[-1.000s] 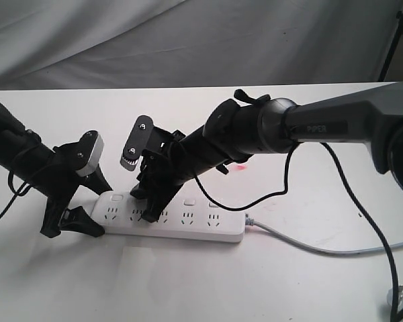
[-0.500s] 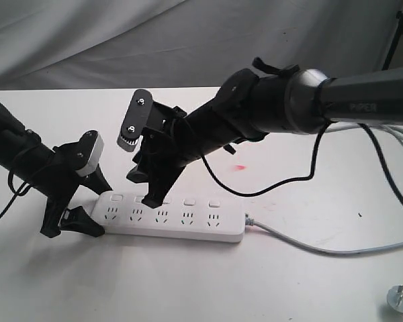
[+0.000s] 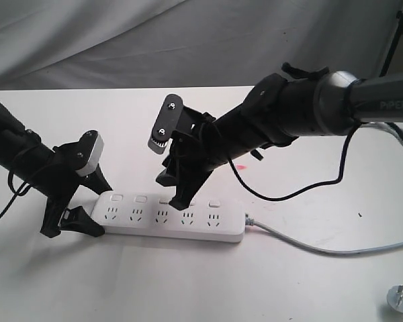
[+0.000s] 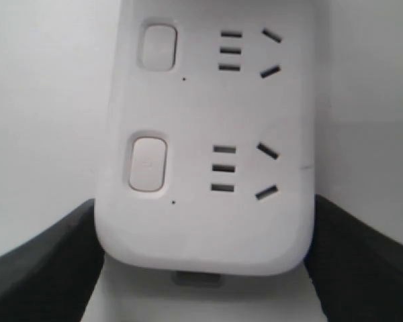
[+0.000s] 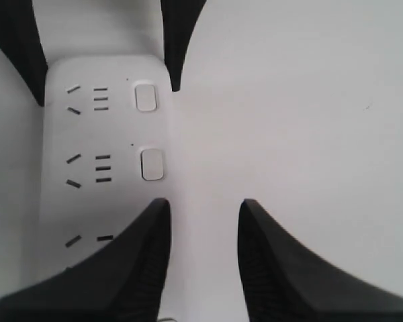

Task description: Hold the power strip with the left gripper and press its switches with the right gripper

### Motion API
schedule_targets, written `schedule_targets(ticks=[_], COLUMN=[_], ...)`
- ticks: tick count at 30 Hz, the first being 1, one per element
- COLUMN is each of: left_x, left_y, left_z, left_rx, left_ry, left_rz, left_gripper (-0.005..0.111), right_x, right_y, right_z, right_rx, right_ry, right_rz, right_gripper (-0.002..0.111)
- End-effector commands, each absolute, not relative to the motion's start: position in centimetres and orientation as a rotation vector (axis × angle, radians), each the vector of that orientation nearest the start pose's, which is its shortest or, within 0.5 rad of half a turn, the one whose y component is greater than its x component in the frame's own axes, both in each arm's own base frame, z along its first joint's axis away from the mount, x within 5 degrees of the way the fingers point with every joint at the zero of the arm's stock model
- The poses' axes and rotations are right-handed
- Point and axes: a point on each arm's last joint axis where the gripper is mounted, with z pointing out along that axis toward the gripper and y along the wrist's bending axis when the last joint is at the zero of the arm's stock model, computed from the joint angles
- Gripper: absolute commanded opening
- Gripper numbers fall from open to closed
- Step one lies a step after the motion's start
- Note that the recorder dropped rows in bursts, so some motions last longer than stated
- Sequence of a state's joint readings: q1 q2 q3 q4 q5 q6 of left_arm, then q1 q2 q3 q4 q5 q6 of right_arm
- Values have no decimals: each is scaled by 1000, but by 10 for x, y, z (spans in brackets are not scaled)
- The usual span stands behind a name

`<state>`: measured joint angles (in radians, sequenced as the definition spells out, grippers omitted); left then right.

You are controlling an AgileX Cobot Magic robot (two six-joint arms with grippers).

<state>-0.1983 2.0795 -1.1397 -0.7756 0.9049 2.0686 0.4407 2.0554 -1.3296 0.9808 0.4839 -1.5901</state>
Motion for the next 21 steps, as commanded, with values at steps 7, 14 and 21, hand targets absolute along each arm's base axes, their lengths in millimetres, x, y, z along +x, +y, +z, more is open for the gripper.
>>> schedule_targets(ticks=[7,14,21], left_x=[334,334,334], left_y=[-121,-121,-121], left_z=[102,102,102], left_rx=[-2569,-2573,-2569], left_ry=[-2200,-2197,-2199], left_rz=[845,844,845], left_gripper=[69,69,69], right_x=[378,375,377], right_y=[215,220,220], right_z=[131,126,127], right_rx=[-1402,-1419,-1410], right_ry=[2030,2029,2025], right_rz=[387,399,371], right_gripper=[32,32,32])
